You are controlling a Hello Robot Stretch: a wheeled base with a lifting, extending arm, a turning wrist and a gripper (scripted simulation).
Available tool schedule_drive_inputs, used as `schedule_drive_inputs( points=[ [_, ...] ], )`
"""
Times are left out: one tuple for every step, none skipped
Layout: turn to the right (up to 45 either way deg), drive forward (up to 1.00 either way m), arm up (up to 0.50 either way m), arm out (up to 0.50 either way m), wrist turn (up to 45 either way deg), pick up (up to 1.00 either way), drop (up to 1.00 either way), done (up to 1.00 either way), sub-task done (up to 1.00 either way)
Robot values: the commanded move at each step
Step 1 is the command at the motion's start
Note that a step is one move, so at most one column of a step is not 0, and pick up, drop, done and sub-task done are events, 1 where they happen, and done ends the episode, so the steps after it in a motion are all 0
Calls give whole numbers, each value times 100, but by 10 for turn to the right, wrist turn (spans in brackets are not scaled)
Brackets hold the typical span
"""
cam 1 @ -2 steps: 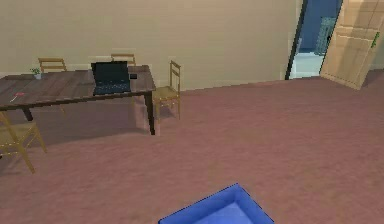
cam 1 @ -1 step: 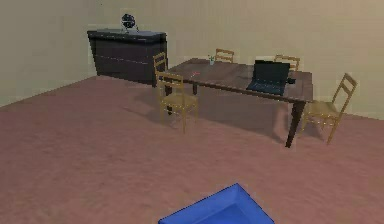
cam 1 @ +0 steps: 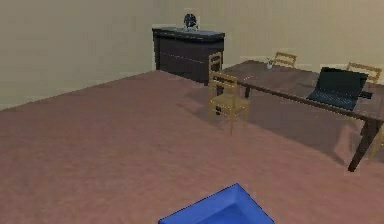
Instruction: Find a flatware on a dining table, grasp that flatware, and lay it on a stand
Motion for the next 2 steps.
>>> schedule_drive_inputs(
  points=[
    [450, 0, 0, 0, 0, 0, 0, 0, 0],
    [270, 0, 0, 0, 0, 0, 0, 0, 0]
  ],
)
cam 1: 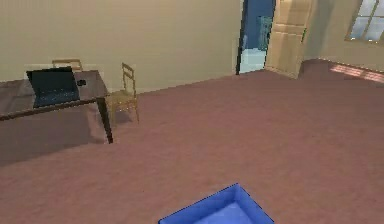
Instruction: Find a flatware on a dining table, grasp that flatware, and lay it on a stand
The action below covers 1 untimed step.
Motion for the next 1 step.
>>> schedule_drive_inputs(
  points=[
    [-270, 0, 0, 0, 0, 0, 0, 0, 0]
  ],
)
